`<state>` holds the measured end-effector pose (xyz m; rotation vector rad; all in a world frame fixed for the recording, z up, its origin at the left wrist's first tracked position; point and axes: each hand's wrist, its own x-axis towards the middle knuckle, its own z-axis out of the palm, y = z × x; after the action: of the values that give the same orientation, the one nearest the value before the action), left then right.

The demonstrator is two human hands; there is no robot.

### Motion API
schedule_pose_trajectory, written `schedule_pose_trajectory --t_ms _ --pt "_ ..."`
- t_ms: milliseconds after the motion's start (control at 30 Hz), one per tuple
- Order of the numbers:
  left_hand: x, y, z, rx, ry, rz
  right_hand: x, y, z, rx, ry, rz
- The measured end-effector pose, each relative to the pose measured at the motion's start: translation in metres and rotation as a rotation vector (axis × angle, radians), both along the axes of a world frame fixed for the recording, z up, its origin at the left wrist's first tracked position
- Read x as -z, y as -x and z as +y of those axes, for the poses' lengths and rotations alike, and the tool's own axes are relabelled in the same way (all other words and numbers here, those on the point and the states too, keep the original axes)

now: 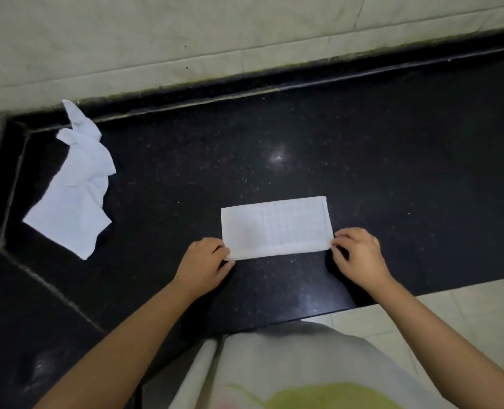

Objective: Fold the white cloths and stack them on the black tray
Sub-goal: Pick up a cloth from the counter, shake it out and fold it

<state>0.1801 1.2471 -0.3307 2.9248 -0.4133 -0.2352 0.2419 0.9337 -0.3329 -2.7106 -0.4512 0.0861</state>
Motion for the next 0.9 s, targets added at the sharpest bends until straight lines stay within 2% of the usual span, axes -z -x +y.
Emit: schedule_pose_trajectory --t_ms 67,133,233,300,467,567,667,767,833,900 --pt "-0.006 -0.008 -0.005 -0.043 0.051 -0.053 -0.01 -0.004 0.006 0.2 -0.028 0.017" --pt "-0.011 -0.023 -0.016 -0.087 0.041 -0.042 -0.016 -0.01 0.015 0.364 0.078 0.115" --pt "-0.007 -0.041 -0.037 -0.226 0.021 0.069 -0.018 -0.012 0.03 0.4 0.232 0.223" --pt "0.004 -0.044 -0.044 -0.281 -0.024 0.173 -0.014 -0.011 0.037 0.434 0.235 0.237" --pt "0.015 -0.042 -0.046 -0.31 -0.111 0.224 -0.013 -0.008 0.048 0.571 0.084 0.283" --pt "0.017 -0.041 -0.045 -0.302 -0.109 0.229 -0.018 -0.007 0.054 0.601 -0.145 0.292" --pt "0.014 -0.037 -0.036 -0.313 -0.026 0.188 -0.036 -0.005 0.074 0.567 -0.448 0.172" --pt "0.009 -0.021 -0.016 -0.412 0.083 0.093 -0.052 0.0 0.115 0.431 -0.585 0.014" --pt "0.009 -0.007 -0.001 -0.476 0.111 0.063 -0.049 0.006 0.145 0.267 -0.591 -0.088" --pt "0.011 0.008 0.013 -0.527 0.129 0.043 -0.028 0.016 0.168 0.081 -0.44 -0.141"
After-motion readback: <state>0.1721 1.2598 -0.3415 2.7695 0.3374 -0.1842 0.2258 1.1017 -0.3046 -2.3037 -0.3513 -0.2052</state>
